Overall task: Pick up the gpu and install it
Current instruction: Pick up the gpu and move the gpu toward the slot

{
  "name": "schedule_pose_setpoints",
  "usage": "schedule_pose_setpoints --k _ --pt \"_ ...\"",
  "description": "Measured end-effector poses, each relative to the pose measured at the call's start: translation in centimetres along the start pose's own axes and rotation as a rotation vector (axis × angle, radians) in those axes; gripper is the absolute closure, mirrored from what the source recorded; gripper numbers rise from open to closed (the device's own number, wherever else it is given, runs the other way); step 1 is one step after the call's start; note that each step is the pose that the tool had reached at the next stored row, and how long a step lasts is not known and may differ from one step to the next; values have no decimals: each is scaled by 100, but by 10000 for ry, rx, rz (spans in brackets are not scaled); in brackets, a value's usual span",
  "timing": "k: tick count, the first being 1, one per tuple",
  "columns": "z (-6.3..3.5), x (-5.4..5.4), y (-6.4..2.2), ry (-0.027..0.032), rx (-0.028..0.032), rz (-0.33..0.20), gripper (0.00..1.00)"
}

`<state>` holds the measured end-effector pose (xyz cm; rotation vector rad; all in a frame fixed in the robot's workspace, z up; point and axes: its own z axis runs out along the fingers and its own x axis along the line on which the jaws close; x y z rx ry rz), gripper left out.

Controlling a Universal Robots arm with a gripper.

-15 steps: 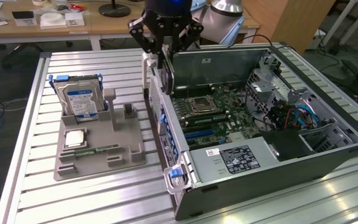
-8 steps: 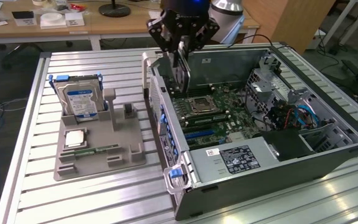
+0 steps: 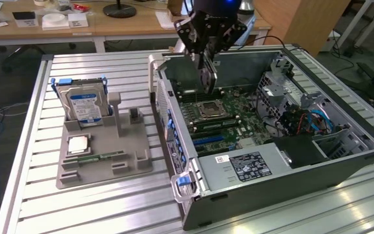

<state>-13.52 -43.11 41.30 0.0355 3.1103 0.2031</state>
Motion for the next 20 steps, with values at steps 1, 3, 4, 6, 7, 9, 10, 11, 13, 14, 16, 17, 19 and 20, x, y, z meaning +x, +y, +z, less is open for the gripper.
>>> schedule_pose_setpoints --k 1,3,4,6,7,9,10,11,13,14,16,17,19,20 --pt "1 -43 1 1 -3 -5 73" --pt "3 -132 3 2 -8 -10 73" --pt "4 -180 4 3 -10 -12 73" --pt "7 -269 6 3 -14 -19 73" --pt "8 -313 7 3 -15 -21 73" --pt "11 -404 8 4 -17 -28 73" --pt "12 -445 9 5 -18 -28 73" --pt "13 -490 10 6 -18 -30 73" --pt "15 -580 12 6 -18 -36 73" --pt "16 -624 13 6 -19 -38 73" --pt "18 -715 15 7 -21 -48 73" --pt "19 -762 16 8 -22 -49 73" --pt "22 -853 18 8 -24 -55 73" --pt "23 -897 19 8 -25 -55 73"
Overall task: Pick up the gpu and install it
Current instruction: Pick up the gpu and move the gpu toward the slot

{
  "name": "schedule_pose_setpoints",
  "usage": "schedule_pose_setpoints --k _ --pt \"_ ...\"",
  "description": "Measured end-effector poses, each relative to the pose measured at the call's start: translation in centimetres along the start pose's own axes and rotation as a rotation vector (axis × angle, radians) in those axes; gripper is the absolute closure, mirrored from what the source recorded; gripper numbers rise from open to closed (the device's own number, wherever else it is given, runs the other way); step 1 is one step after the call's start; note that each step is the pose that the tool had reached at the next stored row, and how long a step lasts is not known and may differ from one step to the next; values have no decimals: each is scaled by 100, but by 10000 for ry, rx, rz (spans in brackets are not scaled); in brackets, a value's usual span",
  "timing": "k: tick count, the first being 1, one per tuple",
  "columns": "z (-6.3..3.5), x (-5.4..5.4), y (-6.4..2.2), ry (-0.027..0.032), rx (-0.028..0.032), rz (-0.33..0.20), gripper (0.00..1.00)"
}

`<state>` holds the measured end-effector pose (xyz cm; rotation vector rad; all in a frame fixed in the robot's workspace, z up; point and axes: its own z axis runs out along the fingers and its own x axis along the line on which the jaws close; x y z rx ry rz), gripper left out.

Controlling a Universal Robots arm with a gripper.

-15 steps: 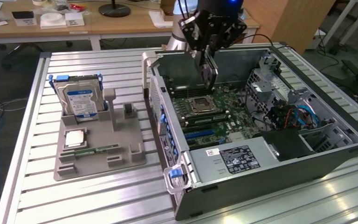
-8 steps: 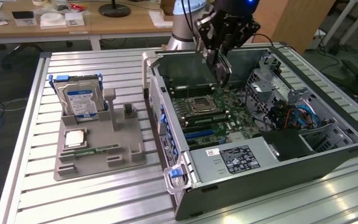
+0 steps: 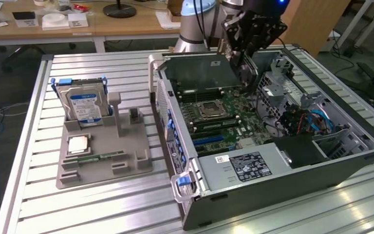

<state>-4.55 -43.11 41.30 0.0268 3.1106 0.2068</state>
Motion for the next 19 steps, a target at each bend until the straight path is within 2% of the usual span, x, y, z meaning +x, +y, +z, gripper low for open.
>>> schedule_pose_setpoints --k 19 --pt "22 -863 13 5 -8 -33 73"
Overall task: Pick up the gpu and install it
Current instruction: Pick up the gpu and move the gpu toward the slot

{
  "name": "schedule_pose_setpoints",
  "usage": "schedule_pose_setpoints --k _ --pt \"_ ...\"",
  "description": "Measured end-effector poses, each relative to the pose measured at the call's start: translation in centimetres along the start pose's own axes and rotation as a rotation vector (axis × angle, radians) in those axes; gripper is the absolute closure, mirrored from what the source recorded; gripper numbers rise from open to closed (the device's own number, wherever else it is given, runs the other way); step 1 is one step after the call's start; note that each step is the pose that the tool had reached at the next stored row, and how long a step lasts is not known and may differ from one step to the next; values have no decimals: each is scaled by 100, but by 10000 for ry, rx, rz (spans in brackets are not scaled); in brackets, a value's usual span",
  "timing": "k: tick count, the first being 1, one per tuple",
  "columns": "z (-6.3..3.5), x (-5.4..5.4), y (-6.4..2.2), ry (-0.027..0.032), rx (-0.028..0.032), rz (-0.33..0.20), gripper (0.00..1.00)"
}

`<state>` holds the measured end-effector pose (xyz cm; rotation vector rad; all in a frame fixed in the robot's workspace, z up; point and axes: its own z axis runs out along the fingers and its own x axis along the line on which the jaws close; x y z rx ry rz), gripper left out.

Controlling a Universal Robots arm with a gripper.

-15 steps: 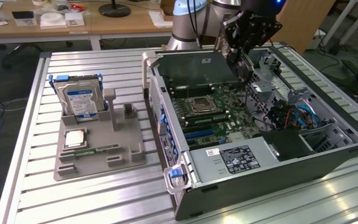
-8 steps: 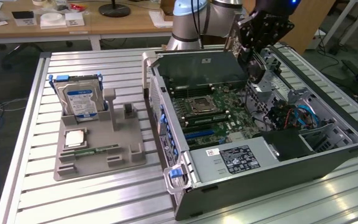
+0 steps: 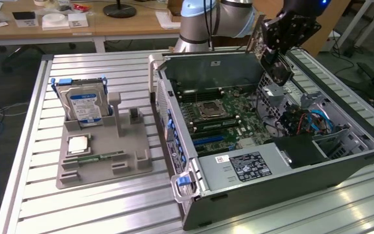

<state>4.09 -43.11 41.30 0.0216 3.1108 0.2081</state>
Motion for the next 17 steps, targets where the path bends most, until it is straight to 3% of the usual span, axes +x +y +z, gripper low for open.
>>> schedule_pose_setpoints --k 9,17 --pt "9 -334 4 2 -2 -16 73" --pt "4 -352 -37 2 3 -16 73"
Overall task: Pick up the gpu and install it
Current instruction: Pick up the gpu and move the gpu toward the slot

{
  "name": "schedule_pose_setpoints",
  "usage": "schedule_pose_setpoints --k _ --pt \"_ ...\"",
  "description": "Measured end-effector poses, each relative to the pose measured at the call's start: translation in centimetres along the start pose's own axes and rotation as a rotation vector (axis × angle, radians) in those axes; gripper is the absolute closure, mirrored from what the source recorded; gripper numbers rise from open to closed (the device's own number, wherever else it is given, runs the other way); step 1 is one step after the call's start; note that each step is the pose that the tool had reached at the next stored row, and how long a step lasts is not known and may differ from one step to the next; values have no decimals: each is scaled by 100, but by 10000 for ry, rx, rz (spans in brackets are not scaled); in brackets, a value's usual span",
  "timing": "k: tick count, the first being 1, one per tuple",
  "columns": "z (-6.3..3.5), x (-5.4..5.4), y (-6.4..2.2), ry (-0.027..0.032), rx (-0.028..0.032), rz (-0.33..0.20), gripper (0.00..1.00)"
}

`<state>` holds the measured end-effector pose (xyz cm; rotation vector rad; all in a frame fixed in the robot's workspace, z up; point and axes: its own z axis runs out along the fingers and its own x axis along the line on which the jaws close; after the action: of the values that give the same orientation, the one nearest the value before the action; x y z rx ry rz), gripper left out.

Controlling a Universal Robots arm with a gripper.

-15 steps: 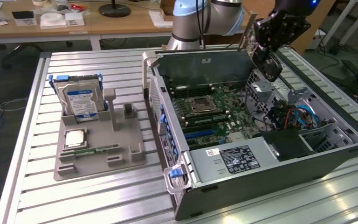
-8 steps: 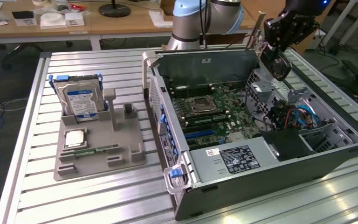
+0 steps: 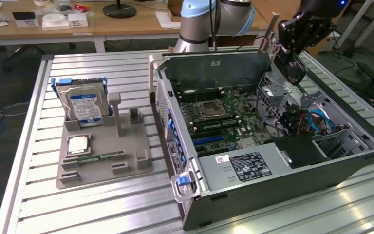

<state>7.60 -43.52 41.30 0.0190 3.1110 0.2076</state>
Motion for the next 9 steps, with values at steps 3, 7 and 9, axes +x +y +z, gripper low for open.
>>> schedule_pose_setpoints --k 3,7,9 --pt "-4 0 -49 0 16 -1 73" --pt "-1 -1 -94 -1 72 -1 73" --pt "3 -1 -103 -1 147 -3 73"
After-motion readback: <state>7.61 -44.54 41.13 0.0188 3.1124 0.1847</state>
